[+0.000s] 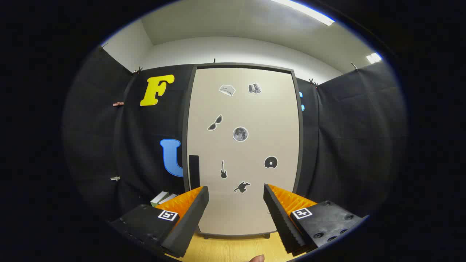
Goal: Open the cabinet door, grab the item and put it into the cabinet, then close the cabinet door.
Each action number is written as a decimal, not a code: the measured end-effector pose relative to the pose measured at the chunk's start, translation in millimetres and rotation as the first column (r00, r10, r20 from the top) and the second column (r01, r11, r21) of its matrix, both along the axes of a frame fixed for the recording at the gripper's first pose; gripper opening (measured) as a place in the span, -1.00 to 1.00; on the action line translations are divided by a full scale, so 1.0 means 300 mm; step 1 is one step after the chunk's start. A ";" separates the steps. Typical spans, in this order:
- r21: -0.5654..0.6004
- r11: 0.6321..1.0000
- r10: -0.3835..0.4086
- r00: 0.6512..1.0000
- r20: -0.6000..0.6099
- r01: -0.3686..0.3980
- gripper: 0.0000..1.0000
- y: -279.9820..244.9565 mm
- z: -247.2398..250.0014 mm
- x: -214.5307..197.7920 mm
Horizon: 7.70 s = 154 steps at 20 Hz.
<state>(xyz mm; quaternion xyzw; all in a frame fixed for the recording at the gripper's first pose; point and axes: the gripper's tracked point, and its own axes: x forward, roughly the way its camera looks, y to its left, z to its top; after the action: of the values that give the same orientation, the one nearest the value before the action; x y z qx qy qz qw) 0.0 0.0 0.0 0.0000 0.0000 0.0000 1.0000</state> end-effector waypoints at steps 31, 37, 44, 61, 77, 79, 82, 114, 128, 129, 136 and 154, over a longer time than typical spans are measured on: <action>0.038 0.997 0.064 0.998 0.011 -0.064 0.94 0.240 0.017 0.181; 0.041 0.996 0.077 0.997 -0.010 -0.076 0.94 0.365 -0.051 0.377; 0.043 0.998 0.053 0.998 -0.046 -0.051 0.95 0.407 -0.173 0.573; 0.057 0.993 0.113 0.989 -0.099 -0.108 -0.70 0.408 -0.192 0.544; 0.070 0.978 0.202 0.975 -0.090 -0.197 -0.70 0.245 -0.139 0.226; 0.065 0.979 0.200 0.976 -0.091 -0.195 -0.70 0.219 -0.137 0.208; 0.055 0.979 0.199 0.975 -0.100 -0.194 -0.70 0.184 -0.133 0.184; -0.011 0.971 -0.237 0.971 -0.014 0.237 -0.39 -0.337 -0.066 0.038; 0.009 0.999 0.042 0.946 -0.323 -0.042 0.99 -0.030 -0.338 -0.104; 0.011 0.998 0.058 0.933 -0.356 -0.058 0.98 -0.009 -0.379 -0.103; 0.044 0.991 0.130 0.812 -0.569 -0.127 0.96 0.054 -0.669 -0.138; 0.026 0.994 0.084 0.589 -0.804 -0.107 0.31 0.033 -1.087 -0.196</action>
<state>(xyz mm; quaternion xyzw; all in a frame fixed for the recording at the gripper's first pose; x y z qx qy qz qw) -58.9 9.8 -326.2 -0.0126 0.4503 0.0537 0.8911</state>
